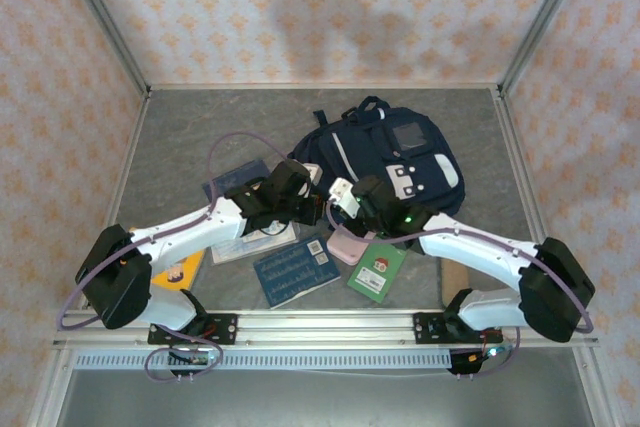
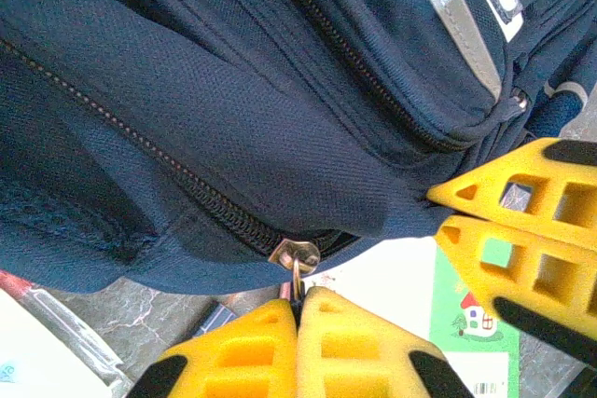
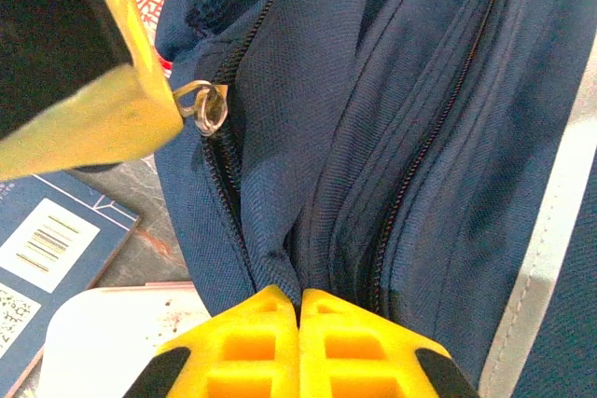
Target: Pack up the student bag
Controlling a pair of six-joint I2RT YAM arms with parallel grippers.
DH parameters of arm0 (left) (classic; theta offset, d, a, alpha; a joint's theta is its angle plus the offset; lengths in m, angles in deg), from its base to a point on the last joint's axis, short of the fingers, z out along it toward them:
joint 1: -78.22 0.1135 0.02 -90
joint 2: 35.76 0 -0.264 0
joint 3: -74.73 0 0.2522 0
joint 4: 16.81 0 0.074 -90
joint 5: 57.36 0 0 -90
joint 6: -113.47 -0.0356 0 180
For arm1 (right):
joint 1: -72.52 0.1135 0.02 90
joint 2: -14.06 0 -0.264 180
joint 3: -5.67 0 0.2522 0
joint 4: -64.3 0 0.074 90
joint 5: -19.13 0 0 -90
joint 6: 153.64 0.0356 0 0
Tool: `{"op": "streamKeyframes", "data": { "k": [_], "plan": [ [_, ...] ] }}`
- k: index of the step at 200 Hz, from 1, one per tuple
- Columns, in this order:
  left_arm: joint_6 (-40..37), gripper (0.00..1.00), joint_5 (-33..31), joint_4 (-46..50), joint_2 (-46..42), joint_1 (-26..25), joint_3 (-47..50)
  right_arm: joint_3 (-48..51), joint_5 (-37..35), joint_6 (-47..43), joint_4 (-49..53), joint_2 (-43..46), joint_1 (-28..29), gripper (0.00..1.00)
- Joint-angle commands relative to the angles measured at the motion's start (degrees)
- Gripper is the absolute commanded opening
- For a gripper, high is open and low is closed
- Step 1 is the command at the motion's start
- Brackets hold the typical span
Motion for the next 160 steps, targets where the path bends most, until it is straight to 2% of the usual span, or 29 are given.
{"op": "streamKeyframes", "data": {
  "k": [1, 61, 160],
  "plan": [
    [-1.50, 0.00, -1.81, 1.92, -2.48, -0.30, -1.66, 1.45, -6.14, -1.60, 0.88, 3.74, -0.51, 0.00],
    [-3.15, 0.00, -3.97, 3.18, -1.88, 2.20, -2.06, 3.09, -6.34, -4.53, 8.15, 10.11, -0.46, 0.00],
    [-5.25, 0.00, -4.50, 2.49, 4.48, 6.13, -5.27, 5.24, -10.68, -16.87, 17.69, 17.57, -0.96, 0.00]
  ]
}}
